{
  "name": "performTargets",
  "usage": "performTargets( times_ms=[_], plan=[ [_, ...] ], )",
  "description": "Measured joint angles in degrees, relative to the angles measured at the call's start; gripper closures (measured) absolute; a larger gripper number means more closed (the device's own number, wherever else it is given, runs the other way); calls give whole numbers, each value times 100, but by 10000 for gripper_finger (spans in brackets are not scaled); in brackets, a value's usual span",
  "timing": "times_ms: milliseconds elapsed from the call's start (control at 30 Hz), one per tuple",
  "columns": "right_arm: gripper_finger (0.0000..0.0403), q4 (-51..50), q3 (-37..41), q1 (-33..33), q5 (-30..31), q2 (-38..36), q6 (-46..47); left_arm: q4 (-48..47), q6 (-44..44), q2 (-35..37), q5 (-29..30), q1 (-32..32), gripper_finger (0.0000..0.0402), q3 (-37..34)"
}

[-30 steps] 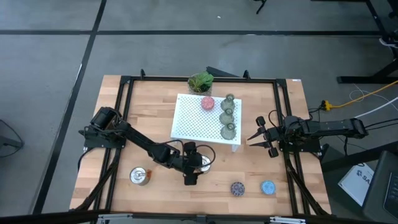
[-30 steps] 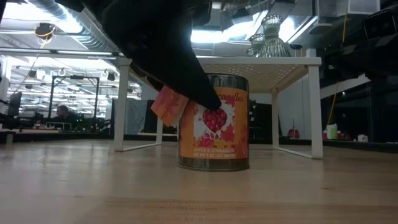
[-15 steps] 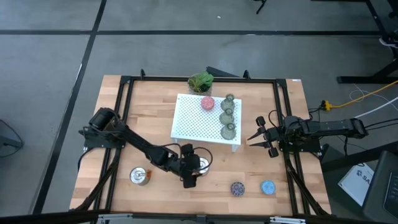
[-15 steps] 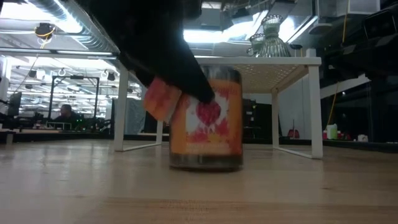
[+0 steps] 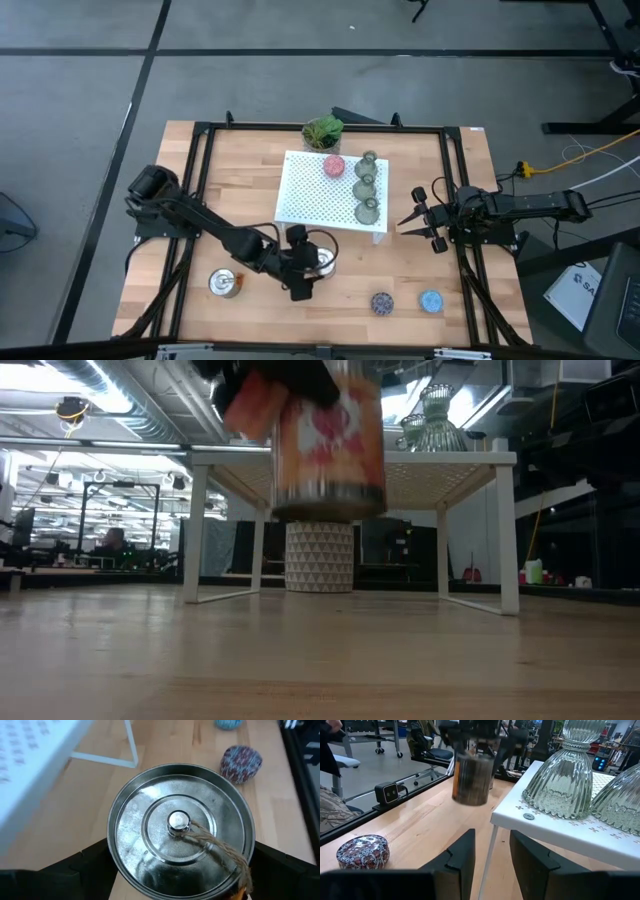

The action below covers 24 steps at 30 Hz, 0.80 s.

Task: Stock candles and vases on shelf
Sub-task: Put the top scented candle on the shelf

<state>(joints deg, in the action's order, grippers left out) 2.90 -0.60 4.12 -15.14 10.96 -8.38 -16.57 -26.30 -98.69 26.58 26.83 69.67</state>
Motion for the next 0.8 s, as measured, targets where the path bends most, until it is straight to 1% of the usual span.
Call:
performTargets(
  times_ms=[267, 600, 733, 800],
  plan=[
    [279, 0, 0, 0, 0, 0, 0, -303, -42, 402, 139, 54, 60, 67],
    [279, 2, 0, -2, 0, 0, 0, -447, -356, 461, 130, 52, 60, 66],
    [279, 0, 0, -2, 2, 0, 0, -679, -426, 575, 75, 43, 60, 78],
    [279, 1, 0, 0, 2, -1, 0, -1014, -478, 698, 57, 25, 60, 208]
  ],
)
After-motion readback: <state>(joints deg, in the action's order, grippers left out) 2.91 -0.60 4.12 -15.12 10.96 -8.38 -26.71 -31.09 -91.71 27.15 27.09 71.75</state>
